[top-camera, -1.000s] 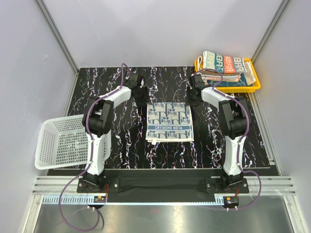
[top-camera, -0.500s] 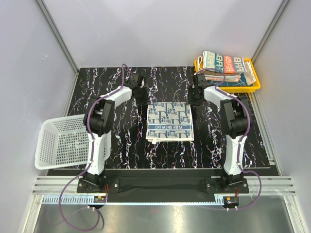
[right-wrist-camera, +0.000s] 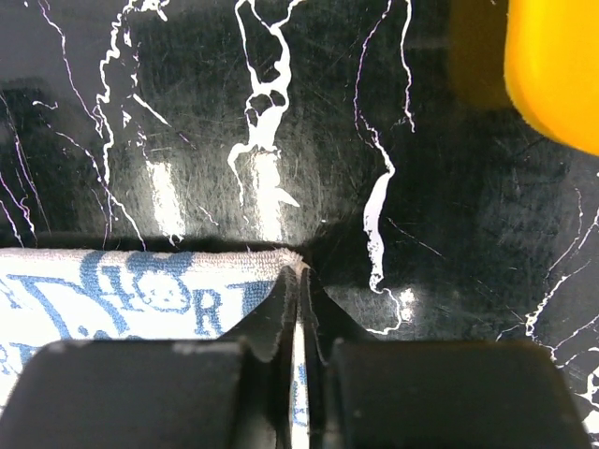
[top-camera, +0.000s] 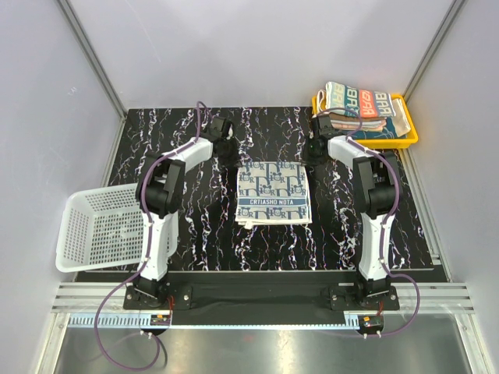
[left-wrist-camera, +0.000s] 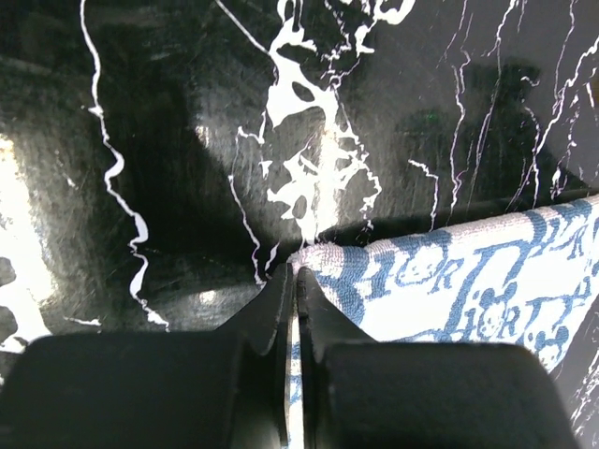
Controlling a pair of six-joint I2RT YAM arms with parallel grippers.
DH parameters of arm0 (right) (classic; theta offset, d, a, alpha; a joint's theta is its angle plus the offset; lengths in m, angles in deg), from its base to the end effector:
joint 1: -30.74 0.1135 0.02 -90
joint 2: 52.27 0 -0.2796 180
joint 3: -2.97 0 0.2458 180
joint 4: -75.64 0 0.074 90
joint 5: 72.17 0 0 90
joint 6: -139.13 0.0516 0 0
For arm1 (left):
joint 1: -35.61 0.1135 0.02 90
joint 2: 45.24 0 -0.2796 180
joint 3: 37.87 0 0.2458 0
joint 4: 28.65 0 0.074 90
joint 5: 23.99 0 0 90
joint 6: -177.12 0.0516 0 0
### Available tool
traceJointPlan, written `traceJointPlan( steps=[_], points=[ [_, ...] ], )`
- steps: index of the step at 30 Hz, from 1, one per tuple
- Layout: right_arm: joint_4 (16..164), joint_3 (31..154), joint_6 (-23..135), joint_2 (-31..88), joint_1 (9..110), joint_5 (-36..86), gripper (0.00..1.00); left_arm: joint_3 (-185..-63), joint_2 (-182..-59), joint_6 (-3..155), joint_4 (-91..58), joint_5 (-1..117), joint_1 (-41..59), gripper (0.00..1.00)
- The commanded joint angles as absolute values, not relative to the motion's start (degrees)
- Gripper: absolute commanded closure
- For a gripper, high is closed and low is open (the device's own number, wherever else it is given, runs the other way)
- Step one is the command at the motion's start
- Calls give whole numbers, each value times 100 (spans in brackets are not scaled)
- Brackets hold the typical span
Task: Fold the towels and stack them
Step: Fold the towel
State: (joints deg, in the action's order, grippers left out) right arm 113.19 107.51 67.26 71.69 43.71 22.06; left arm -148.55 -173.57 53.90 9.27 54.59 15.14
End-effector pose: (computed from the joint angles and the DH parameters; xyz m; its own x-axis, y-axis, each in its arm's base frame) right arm 0.4634 0.1106 0.1585 -0.8583 0.1208 -0.4988 0.0043 0.9736 0.2284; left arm 0.4630 -0.1838 0.1556 -0.8917 -0.2403 -0.3835 -0.0488 0.8935 -0.4464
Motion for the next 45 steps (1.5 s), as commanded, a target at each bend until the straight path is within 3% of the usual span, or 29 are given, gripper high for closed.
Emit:
traceJointPlan(
  steps=[1, 14, 33, 45],
  points=[
    [11289, 10921, 6689, 7262, 4357, 2266, 96, -15044, -17488, 5389, 842, 5441, 1487, 100],
    [10586, 10693, 6671, 6199, 4322, 1906, 100, -14799, -16381, 5363, -10, 5512, 1724, 100],
    [9505, 7810, 7365, 4134, 4427, 2214, 100, -11478, -14412, 4897, -1434, 5687, 1487, 100],
    [9487, 7045, 7559, 3589, 4498, 2371, 100, -10790, -13814, 5011, -1435, 5872, 1276, 100]
  ],
)
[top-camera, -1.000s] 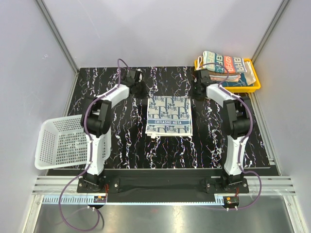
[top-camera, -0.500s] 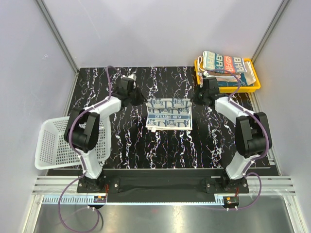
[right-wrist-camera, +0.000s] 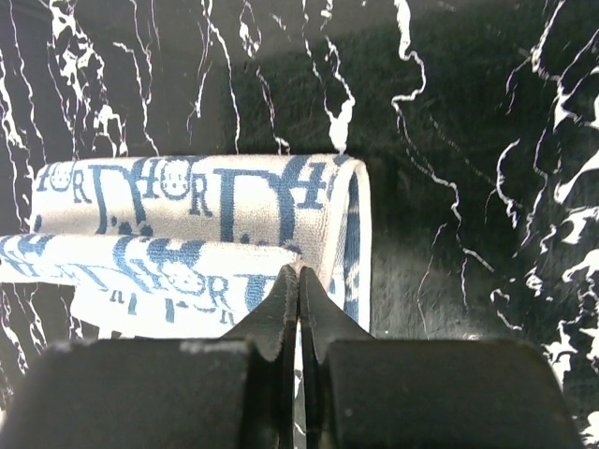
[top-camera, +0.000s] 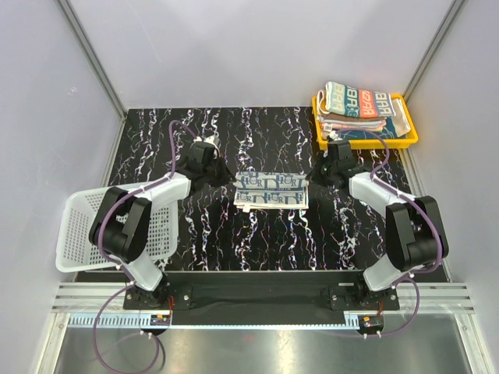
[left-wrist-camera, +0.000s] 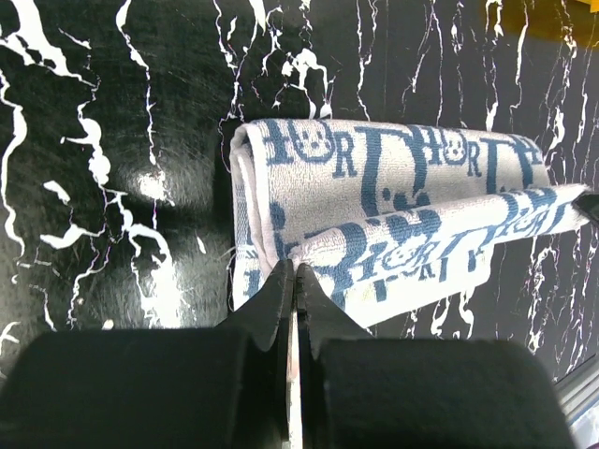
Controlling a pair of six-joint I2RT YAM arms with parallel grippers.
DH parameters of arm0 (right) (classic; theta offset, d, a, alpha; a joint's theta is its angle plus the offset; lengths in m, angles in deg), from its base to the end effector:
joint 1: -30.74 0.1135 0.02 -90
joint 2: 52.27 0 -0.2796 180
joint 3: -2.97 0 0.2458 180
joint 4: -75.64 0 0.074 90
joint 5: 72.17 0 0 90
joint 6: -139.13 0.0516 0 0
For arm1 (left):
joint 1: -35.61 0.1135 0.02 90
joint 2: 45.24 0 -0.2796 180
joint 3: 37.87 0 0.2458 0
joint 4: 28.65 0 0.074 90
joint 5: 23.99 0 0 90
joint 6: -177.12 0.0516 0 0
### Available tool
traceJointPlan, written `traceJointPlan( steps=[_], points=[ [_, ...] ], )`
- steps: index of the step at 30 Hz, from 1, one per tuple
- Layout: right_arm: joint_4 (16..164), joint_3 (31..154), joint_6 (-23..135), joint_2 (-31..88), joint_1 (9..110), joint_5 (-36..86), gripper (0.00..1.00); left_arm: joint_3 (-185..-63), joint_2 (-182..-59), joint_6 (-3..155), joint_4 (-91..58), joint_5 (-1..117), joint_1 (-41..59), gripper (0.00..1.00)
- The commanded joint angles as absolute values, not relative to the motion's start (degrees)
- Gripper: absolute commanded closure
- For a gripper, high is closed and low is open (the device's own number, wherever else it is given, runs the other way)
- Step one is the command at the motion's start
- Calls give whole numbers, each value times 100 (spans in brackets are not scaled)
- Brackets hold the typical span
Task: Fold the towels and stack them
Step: Fold the towel, then neatly place the folded towel into the bin
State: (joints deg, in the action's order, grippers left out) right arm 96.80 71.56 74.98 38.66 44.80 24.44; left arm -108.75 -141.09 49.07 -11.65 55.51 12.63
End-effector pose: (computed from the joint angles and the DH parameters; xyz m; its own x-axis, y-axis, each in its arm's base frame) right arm 0.3310 0.0890 0.2134 -0.7415 0.2608 -0.6182 0.0011 0.9218 0.3876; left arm 0.3315 -0.1508 0.2045 -0.7983 -0.3197 -0.5104 0.0210 0.8321 -0.5542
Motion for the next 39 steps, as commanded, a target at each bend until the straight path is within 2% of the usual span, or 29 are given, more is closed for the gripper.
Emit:
traceJointPlan(
  steps=[1, 17, 19, 20, 21, 25, 26, 30, 33, 39],
  points=[
    [9452, 7001, 7611, 3562, 4524, 2407, 100, -10781, -13796, 5020, -1426, 5898, 1267, 100],
    [9346, 6544, 7761, 3596, 4621, 2319, 100, -10430, -13840, 4959, -1408, 5986, 986, 100],
    [9329, 6509, 7778, 3605, 4647, 2354, 99, -10395, -13849, 4950, -1391, 5995, 942, 100],
    [9303, 6448, 7787, 3571, 4656, 2372, 95, -10377, -13832, 4932, -1391, 6004, 933, 100],
    [9285, 6412, 7822, 3536, 4665, 2380, 92, -10351, -13831, 4924, -1365, 6021, 942, 98],
    [9319, 6254, 7805, 3290, 4665, 2363, 75, -10280, -13586, 4915, -1224, 6083, 933, 80],
    [9442, 6263, 7779, 3193, 4665, 2328, 70, -10263, -13420, 4950, -1119, 6126, 916, 68],
    [9724, 6333, 7796, 2912, 4665, 2223, 63, -10411, -12981, 5072, -618, 6293, 907, 64],
    [9996, 6499, 7831, 2736, 4673, 2065, 63, -10762, -12873, 5117, -205, 6416, 881, 63],
    [10365, 6992, 7823, 3113, 4822, 1853, 64, -11536, -13567, 5100, 121, 6355, 513, 68]
  ],
)
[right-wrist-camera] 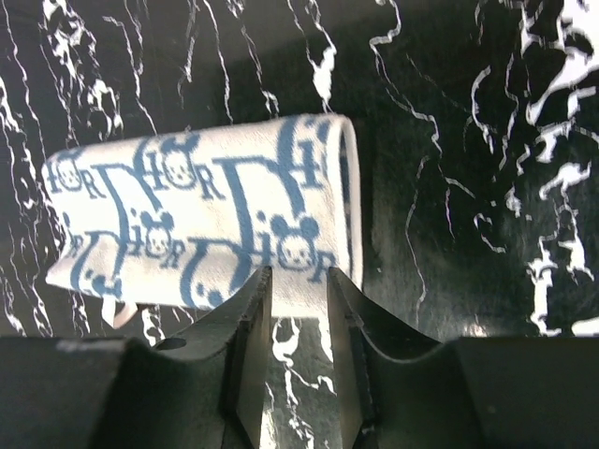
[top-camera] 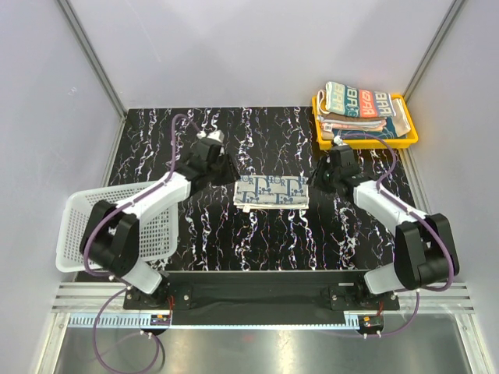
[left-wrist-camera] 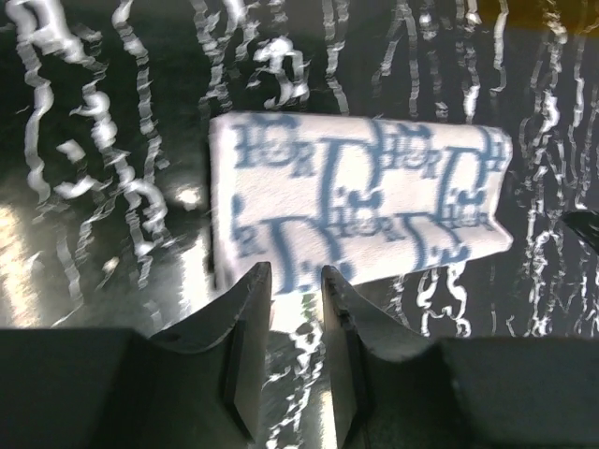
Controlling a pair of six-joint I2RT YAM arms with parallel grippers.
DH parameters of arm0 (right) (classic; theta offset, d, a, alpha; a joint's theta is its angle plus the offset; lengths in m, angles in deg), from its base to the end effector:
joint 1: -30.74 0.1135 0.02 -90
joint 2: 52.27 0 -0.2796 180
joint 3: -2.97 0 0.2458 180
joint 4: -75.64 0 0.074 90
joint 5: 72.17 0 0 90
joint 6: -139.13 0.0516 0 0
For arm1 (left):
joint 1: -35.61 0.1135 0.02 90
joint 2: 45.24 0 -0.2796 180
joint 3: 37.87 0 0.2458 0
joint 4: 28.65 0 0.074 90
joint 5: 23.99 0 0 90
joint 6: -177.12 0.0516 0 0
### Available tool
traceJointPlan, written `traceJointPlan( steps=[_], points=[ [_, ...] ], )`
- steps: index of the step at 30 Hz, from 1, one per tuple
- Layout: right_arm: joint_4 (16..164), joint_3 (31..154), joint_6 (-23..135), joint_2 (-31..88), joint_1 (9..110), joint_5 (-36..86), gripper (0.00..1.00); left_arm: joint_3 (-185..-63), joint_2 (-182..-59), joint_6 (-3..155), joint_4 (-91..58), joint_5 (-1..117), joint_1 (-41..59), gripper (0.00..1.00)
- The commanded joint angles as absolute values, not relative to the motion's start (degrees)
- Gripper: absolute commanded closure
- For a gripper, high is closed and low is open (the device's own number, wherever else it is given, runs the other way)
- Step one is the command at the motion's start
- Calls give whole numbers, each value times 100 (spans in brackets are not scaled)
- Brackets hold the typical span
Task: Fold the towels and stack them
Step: Neatly place the folded towel into the bin
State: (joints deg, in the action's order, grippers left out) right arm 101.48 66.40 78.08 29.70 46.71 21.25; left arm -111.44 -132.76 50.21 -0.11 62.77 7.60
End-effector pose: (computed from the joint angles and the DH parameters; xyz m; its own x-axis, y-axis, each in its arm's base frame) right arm 0.2911 0.0865 0.2244 -0.7412 0.2905 -0.6052 0.0493 0.9227 0.3825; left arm 0.2979 -0.1618 0.2488 -0.7805 -0.2640 -0.5667 0.0462 0.8796 -0.4734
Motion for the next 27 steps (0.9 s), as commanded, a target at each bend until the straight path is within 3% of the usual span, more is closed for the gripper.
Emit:
traceJointPlan(
  steps=[1, 6, 17, 25, 27],
  points=[
    [10340, 7001, 7814, 3209, 4875, 1853, 64, -11580, -13768, 5099, 78, 6399, 442, 68],
    [10014, 6922, 7902, 3675, 5068, 1924, 66, -11643, -14428, 4959, -46, 6426, 204, 71],
    [9847, 6333, 8086, 4019, 5227, 1818, 68, -10860, -14578, 4739, -274, 6593, 81, 72],
    [10295, 6833, 7946, 3702, 5218, 1326, 47, -10983, -14456, 4827, -107, 6584, 72, 72],
    [10392, 7105, 7849, 3877, 5218, 1300, 47, -11001, -14438, 4844, -73, 6584, 81, 72]
  ],
)
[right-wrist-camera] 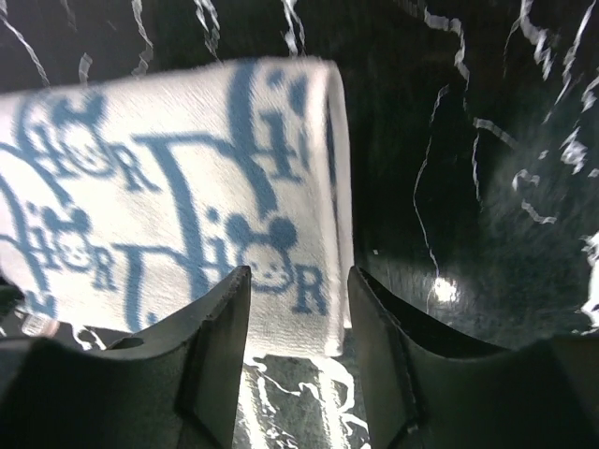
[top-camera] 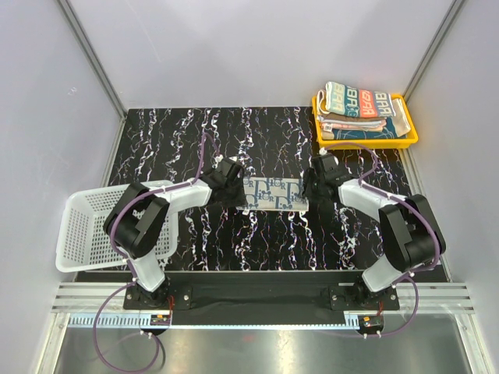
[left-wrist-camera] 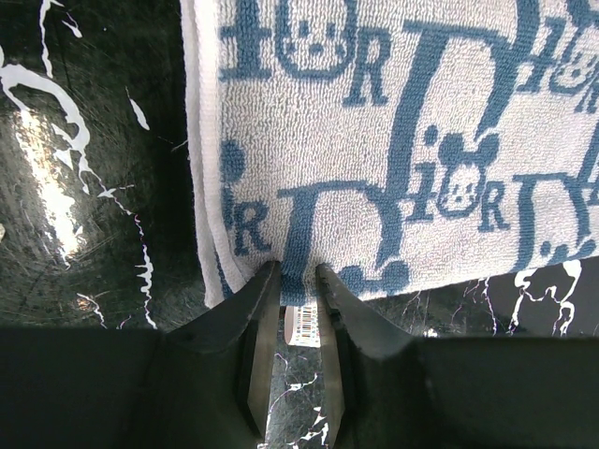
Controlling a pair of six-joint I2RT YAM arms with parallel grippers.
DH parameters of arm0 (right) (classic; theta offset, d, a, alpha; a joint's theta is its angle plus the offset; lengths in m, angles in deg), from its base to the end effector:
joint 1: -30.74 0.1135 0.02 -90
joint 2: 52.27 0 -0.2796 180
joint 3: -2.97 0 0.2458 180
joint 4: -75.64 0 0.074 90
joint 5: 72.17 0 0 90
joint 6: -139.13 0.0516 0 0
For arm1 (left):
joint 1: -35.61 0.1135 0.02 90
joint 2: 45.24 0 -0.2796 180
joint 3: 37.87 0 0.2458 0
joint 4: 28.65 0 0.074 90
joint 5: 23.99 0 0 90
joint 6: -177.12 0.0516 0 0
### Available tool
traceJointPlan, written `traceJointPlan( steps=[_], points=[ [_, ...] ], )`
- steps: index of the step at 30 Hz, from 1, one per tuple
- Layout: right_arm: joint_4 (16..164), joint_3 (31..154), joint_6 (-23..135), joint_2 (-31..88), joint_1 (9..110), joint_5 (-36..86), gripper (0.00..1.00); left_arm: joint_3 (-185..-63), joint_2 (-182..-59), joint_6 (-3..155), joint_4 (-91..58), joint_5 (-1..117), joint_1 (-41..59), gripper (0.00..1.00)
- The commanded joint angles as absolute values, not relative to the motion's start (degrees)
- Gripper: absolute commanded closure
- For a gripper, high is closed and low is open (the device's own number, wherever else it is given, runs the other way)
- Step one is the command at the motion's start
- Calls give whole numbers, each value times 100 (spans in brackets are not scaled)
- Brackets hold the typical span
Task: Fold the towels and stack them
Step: Neatly place the folded towel into the bin
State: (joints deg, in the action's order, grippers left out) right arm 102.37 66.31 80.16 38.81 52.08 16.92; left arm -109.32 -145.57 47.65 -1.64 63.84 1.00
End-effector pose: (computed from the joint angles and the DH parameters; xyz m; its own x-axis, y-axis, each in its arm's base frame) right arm 0.2945 0.1142 0.1764 -0.8327 0.2280 -0.5046 0.0863 0.9536 0.2885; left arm 0.2917 -0.2037 0.1659 -0.8980 -0.1521 -0.4130 0.0185 0.9245 -0.3807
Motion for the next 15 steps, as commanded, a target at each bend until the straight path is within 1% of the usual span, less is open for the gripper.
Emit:
traceJointPlan(
  steps=[1, 5, 9, 15],
  points=[
    [10488, 7167, 7814, 3939, 5218, 1213, 46, -11010, -14438, 4844, -64, 6584, 72, 72],
    [10392, 7299, 7726, 4194, 5218, 1211, 43, -11027, -14429, 4888, -20, 6584, 72, 72],
    [10471, 7537, 7682, 4738, 5218, 1221, 43, -11062, -14447, 4906, 24, 6593, 81, 72],
    [10515, 7449, 7735, 4836, 5306, 1036, 39, -11071, -14420, 4915, 24, 6575, 72, 72]
  ],
)
